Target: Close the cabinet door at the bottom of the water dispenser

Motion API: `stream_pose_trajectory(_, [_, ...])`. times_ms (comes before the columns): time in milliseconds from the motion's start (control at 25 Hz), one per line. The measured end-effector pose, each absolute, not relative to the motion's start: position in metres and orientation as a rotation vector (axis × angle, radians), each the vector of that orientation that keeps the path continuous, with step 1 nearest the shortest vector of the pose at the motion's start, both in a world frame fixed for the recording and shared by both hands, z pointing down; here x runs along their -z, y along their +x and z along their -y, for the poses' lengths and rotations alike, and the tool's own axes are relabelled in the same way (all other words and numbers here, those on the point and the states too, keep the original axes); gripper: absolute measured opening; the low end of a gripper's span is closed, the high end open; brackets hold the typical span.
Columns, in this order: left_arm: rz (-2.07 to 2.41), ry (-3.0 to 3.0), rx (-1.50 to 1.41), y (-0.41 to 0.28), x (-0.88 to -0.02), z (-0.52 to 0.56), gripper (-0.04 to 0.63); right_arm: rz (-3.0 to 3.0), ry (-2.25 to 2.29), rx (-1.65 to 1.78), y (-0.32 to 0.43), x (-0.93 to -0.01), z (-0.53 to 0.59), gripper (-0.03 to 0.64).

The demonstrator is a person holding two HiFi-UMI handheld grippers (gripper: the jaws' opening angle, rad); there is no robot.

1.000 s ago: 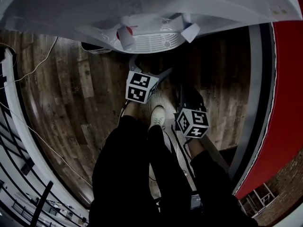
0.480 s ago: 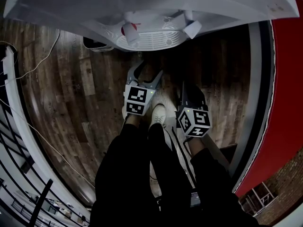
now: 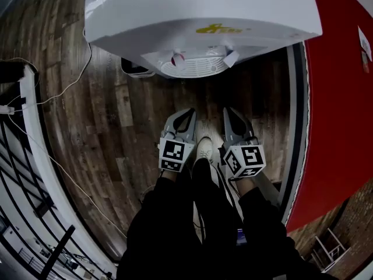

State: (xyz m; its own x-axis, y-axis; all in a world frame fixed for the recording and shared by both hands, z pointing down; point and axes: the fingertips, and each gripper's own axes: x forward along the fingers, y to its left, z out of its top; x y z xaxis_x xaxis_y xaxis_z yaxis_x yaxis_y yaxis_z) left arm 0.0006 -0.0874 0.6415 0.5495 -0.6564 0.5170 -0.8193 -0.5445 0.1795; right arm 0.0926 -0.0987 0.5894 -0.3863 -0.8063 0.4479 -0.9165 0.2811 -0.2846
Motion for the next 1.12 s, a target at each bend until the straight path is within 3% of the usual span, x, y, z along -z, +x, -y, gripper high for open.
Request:
stream_pose_trajectory(320, [1.39, 2.453, -0.135, -0.054, -0.409, 0.071, 0.008, 2.492, 1.649, -0.614, 0.084, -0.402, 0.101, -0.002])
stream_pose_trajectory(520, [1.653, 2.463, -0.082, -0.102, -0.286, 0.084, 0.008, 2.611, 1.666, -0.468, 0.08, -0.28, 0.1, -0.002])
stream_pose_trajectory(1120, [1.805, 2.505, -0.041, -0.091, -0.133, 0.093, 0.006, 2.699, 1.818, -0.272, 0.089, -0.114, 0.086, -0.002])
